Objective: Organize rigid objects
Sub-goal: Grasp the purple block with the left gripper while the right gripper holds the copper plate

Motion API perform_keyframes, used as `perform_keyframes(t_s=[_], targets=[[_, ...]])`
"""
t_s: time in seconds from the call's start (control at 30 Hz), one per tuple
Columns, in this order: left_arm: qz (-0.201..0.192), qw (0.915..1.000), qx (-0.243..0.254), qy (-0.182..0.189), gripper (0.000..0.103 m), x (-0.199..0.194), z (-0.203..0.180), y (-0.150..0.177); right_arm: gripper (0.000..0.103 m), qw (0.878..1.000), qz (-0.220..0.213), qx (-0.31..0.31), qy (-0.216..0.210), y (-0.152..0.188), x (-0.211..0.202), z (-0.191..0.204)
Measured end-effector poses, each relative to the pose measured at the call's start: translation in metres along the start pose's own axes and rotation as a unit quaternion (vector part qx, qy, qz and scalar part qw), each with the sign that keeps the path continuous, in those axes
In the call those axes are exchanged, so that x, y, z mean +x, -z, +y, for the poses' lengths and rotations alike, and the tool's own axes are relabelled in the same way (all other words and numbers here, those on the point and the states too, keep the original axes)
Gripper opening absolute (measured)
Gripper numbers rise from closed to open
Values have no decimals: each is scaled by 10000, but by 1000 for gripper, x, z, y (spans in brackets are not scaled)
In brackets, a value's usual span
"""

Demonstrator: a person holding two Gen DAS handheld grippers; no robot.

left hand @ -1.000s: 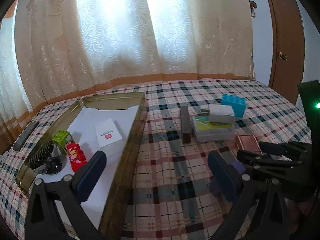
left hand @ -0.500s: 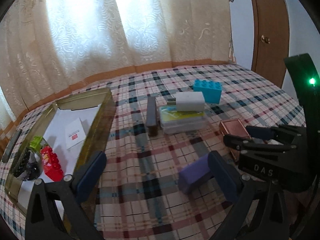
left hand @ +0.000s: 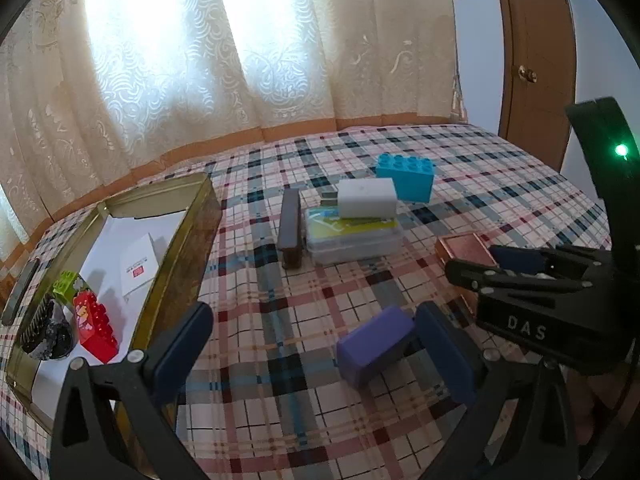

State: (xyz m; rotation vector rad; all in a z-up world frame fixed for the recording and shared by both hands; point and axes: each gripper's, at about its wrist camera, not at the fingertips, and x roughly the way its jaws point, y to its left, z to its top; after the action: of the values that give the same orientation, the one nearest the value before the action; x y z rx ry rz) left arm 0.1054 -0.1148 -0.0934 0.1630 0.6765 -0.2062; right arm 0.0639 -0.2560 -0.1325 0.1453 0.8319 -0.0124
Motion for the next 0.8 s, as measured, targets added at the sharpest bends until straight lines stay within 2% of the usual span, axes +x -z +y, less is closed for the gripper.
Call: perform_keyframes(t_s=[0.4, 0.67, 0.73, 0.8], targets=[[40, 9999, 100, 74, 103, 0, -6, 2, 50, 9999, -20, 150, -44, 0, -3, -9], [305, 9992, 252, 92, 102, 8, -12, 4, 50, 9999, -15, 114, -53, 1, -2, -9], [408, 9986, 292, 164, 93, 12, -14, 5, 50, 9999, -14, 100, -44, 1, -2, -8], [540, 9978, 303, 255, 70, 18, -15, 5, 50, 10000, -14, 87, -42, 1, -2, -7]])
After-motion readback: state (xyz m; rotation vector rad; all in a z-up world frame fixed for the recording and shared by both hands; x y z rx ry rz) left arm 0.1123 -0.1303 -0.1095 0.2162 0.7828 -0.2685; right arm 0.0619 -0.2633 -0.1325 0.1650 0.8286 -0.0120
